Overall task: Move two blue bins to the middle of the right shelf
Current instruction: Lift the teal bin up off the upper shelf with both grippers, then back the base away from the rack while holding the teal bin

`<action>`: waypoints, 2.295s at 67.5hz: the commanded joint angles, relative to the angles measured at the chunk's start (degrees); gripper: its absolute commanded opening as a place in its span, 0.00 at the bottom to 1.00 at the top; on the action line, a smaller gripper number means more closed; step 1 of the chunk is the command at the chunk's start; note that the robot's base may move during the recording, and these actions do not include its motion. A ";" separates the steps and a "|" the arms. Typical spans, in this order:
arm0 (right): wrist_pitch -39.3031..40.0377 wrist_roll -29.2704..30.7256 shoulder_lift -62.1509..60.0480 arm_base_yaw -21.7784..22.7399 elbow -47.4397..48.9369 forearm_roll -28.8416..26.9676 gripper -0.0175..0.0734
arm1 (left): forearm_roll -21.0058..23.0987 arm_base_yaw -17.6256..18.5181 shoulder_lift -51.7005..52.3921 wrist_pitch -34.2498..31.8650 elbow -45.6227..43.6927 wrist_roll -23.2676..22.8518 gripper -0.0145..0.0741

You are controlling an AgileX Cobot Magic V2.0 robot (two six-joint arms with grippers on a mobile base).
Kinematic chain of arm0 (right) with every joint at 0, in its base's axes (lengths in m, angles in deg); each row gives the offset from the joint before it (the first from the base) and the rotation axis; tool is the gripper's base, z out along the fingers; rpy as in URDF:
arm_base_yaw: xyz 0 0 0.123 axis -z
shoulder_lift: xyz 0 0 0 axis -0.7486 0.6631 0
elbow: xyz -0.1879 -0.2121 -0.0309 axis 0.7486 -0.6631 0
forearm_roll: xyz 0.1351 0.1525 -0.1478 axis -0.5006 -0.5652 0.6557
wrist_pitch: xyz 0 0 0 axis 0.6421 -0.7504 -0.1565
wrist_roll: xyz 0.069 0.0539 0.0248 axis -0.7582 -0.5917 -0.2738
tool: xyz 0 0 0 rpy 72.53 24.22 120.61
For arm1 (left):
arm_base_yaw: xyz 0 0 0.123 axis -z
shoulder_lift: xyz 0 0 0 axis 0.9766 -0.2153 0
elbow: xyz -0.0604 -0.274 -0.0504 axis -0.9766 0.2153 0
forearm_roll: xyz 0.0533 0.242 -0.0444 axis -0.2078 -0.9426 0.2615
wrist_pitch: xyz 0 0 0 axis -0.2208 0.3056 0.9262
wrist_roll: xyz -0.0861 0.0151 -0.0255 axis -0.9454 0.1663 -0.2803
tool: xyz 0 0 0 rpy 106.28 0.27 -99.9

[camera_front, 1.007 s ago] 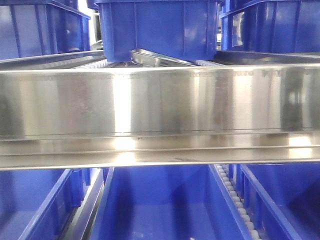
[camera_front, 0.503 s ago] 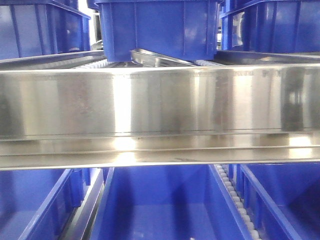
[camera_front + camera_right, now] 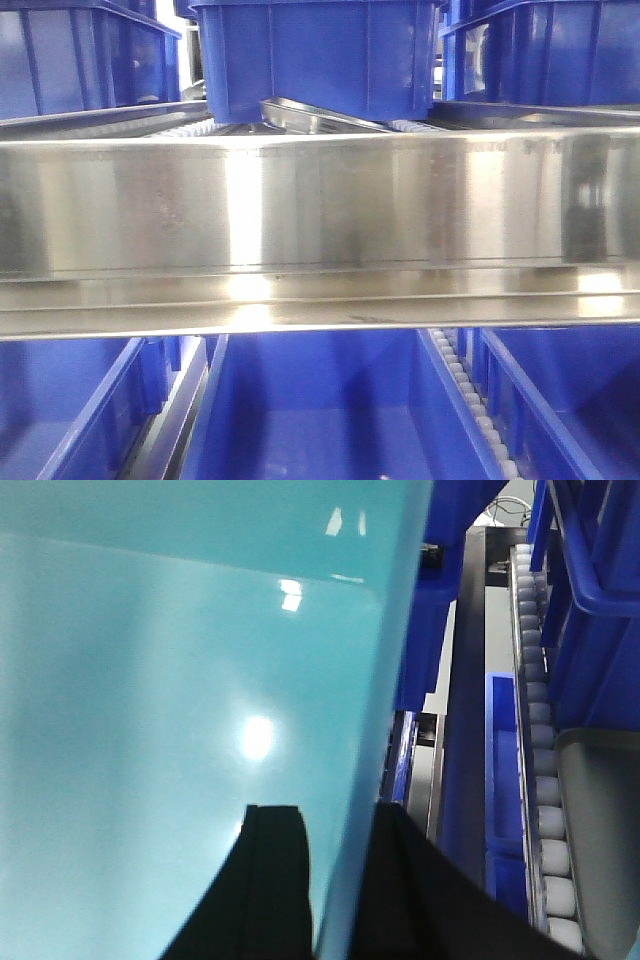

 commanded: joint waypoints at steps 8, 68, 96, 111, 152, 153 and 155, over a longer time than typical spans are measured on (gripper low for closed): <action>2.56 1.25 -0.22 0.35 0.50 0.40 0.03 | 3.12 -0.04 1.25 -4.10 -0.90 -0.41 0.04; 2.69 1.25 -0.22 0.35 0.50 0.40 0.03 | 3.12 -0.04 1.25 -4.15 -0.90 -0.41 0.04; 2.93 1.25 -0.22 0.35 0.50 0.40 0.03 | 3.02 -0.04 1.25 -4.13 -0.90 -0.41 0.04; 2.93 1.25 -0.22 0.35 0.50 0.40 0.03 | 3.02 -0.04 1.25 -4.13 -0.90 -0.41 0.04; 2.93 1.25 -0.22 0.35 0.50 0.40 0.03 | 3.02 -0.04 1.25 -4.13 -0.90 -0.41 0.04; 2.93 1.25 -0.22 0.35 0.50 0.40 0.03 | 3.02 -0.04 1.25 -4.13 -0.90 -0.41 0.04; 2.93 1.25 -0.22 0.35 0.50 0.40 0.03 | 2.92 -0.04 1.25 -4.13 -0.90 -0.41 0.04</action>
